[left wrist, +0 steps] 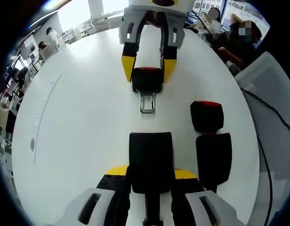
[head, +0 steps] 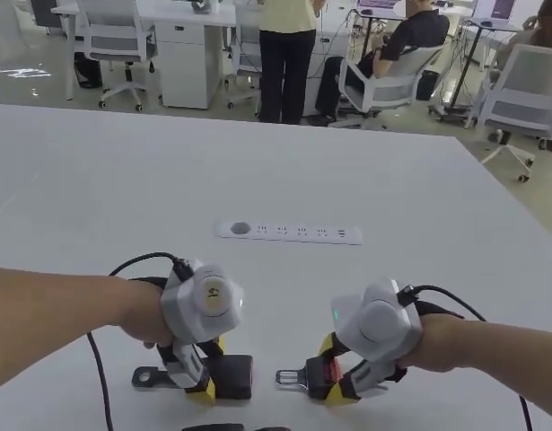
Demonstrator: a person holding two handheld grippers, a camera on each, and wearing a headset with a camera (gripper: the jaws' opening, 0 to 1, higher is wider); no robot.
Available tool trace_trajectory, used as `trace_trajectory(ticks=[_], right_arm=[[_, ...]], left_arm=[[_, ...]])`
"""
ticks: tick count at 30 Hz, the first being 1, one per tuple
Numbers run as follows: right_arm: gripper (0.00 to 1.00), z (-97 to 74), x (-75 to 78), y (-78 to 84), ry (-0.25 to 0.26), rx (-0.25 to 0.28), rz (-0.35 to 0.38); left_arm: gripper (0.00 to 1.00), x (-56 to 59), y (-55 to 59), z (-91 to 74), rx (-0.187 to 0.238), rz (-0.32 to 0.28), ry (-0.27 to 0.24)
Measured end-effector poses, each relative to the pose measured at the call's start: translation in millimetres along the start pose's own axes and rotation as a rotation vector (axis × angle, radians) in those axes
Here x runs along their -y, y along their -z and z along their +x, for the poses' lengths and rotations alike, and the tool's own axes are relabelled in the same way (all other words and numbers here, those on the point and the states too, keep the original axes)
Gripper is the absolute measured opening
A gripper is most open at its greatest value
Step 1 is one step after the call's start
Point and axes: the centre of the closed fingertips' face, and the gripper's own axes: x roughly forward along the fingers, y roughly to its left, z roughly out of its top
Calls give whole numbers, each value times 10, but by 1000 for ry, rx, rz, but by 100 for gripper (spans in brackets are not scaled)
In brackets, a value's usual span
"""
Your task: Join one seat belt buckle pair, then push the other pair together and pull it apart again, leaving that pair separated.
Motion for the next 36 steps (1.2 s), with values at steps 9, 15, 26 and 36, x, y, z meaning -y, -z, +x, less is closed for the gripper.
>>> trace_trajectory(ticks=[9, 15, 26, 36], right_arm=[[32, 30, 7, -47, -1, 10, 0], [32, 67, -5, -140, -3, 21, -2], [32, 133, 26, -231, -7, 40, -6], [32, 160, 7, -296, -11, 51, -14]], left_arm=[[33, -21, 16, 7, 0, 0, 1], [33, -21, 18, 8, -2, 0, 1], [33, -3, -1, -7, -1, 0, 1], [33, 2, -6, -3, 0, 0, 1]])
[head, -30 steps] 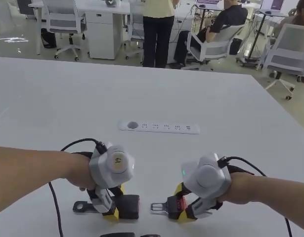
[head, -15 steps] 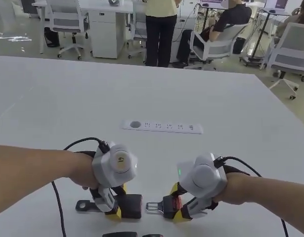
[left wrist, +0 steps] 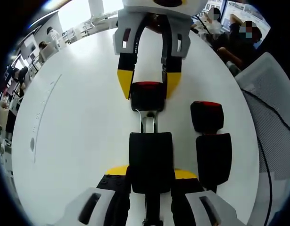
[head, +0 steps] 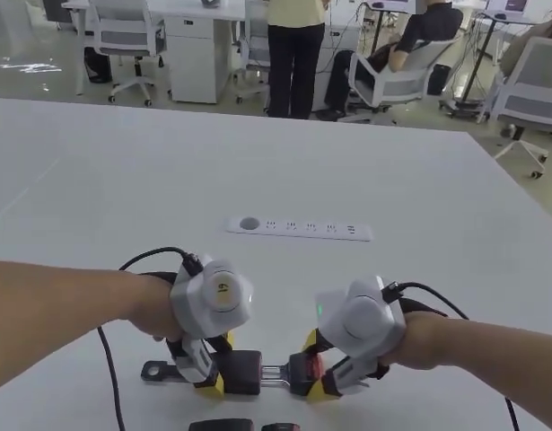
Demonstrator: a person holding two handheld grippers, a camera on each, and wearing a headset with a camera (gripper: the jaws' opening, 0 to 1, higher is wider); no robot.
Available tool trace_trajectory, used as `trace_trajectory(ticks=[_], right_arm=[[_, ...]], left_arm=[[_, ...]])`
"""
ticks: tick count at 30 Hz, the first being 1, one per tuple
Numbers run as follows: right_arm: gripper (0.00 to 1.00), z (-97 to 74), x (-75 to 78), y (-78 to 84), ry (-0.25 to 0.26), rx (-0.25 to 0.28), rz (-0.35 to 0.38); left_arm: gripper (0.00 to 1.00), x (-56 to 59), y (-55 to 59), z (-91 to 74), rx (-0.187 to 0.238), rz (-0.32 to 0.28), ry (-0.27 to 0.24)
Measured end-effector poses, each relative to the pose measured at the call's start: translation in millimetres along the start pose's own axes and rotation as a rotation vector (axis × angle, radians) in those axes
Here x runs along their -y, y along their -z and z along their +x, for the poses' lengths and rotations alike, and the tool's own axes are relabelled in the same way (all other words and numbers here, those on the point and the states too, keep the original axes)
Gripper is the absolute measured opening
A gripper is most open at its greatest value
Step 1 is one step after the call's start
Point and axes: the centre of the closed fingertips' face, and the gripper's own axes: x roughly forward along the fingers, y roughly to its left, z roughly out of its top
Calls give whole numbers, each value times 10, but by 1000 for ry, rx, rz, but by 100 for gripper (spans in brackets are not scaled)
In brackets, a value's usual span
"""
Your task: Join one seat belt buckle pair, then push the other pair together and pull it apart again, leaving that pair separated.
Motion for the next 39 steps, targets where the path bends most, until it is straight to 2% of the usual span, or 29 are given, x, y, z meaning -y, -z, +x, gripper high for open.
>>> trace_trajectory(ticks=[10, 16, 39], right_arm=[[32, 27, -16, -80, -1, 11, -8], [31, 66, -8, -139, -2, 32, 12], [30, 72, -14, -149, 8, 27, 8]], left_arm=[[33, 10, -3, -2, 3, 1, 3], [33, -22, 21, 4, 8, -3, 2], [32, -21, 18, 16, 12, 6, 1]])
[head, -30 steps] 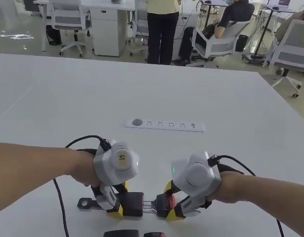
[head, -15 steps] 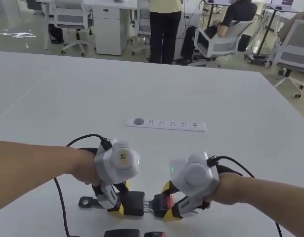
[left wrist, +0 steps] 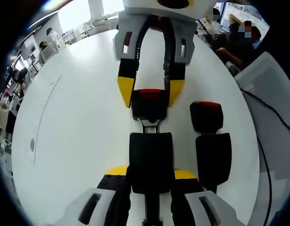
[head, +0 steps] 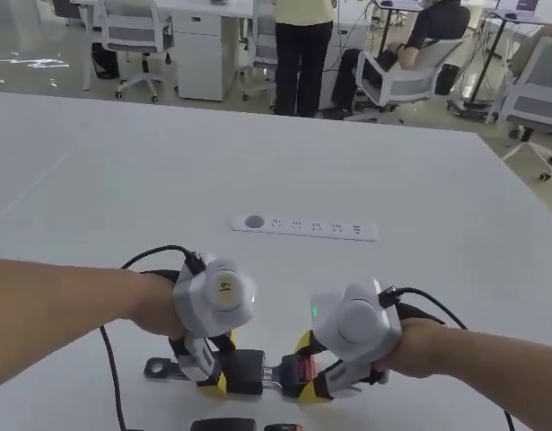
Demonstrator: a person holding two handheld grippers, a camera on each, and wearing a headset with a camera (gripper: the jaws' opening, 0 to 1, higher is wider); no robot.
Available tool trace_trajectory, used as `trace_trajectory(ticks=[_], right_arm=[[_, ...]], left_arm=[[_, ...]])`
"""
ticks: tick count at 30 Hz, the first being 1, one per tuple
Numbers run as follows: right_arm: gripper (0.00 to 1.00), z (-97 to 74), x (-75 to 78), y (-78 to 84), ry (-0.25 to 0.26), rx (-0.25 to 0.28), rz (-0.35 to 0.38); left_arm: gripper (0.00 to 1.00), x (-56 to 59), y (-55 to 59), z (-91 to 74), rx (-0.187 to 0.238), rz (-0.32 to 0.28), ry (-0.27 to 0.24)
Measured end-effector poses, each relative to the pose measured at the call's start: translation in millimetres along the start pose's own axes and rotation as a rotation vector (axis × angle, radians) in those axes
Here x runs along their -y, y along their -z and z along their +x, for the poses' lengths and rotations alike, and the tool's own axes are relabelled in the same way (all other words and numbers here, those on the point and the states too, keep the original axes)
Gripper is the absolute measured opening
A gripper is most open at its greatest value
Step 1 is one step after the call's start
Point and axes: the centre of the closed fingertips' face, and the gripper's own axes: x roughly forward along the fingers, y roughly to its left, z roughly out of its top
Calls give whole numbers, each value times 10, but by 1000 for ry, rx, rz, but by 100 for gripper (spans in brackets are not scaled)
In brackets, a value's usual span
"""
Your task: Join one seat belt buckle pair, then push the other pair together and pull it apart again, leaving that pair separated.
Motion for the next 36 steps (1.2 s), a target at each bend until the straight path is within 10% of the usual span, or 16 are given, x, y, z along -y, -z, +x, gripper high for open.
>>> trace_trajectory(ticks=[36], right_arm=[[29, 10, -4, -47, 0, 5, 33]], left_arm=[[32, 25, -10, -14, 0, 6, 2]])
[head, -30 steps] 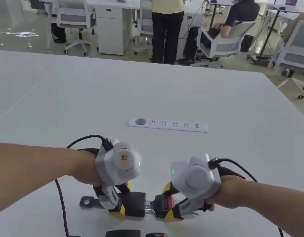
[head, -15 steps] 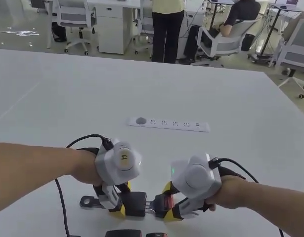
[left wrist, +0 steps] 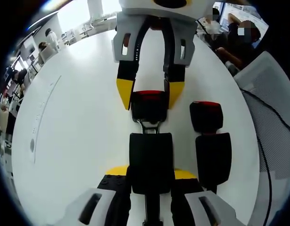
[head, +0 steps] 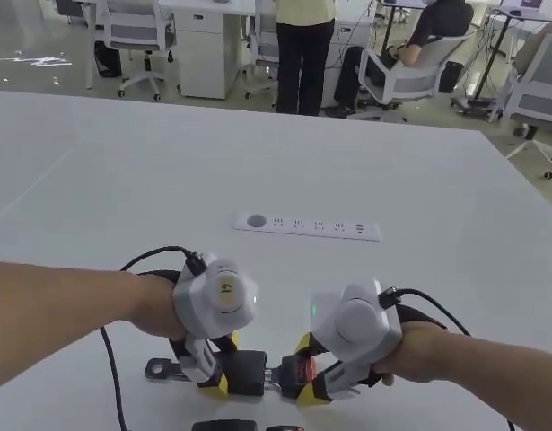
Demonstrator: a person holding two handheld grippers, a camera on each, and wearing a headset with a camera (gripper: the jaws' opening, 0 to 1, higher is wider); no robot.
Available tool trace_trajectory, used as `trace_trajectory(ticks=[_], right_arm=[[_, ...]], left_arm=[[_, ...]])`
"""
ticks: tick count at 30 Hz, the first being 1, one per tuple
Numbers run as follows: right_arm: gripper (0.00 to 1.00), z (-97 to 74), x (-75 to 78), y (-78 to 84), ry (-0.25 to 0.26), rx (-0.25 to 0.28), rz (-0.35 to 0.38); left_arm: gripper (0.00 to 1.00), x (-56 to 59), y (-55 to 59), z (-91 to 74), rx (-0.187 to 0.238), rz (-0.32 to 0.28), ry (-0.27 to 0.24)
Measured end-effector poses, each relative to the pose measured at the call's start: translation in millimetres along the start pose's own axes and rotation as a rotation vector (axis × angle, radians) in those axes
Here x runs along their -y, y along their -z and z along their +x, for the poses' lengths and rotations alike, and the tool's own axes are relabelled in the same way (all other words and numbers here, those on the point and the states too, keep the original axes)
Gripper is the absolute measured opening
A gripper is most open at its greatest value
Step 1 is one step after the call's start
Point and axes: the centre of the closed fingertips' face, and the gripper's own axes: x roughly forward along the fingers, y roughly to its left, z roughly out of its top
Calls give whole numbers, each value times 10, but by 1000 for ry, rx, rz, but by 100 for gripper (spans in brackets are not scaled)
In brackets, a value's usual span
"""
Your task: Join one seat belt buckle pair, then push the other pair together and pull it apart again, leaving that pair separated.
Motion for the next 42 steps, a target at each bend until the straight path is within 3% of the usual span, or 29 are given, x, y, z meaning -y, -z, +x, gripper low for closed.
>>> trace_trajectory(ticks=[9, 17, 42], right_arm=[[29, 13, 0, 6, 0, -12, -5], [29, 47, -6, -68, 1, 5, 14], [28, 78, 2, -123, 16, -16, 31]], left_arm=[[32, 29, -21, -11, 0, 1, 0], [32, -8, 10, 0, -3, 1, 0], [31, -31, 14, 23, -4, 0, -6]])
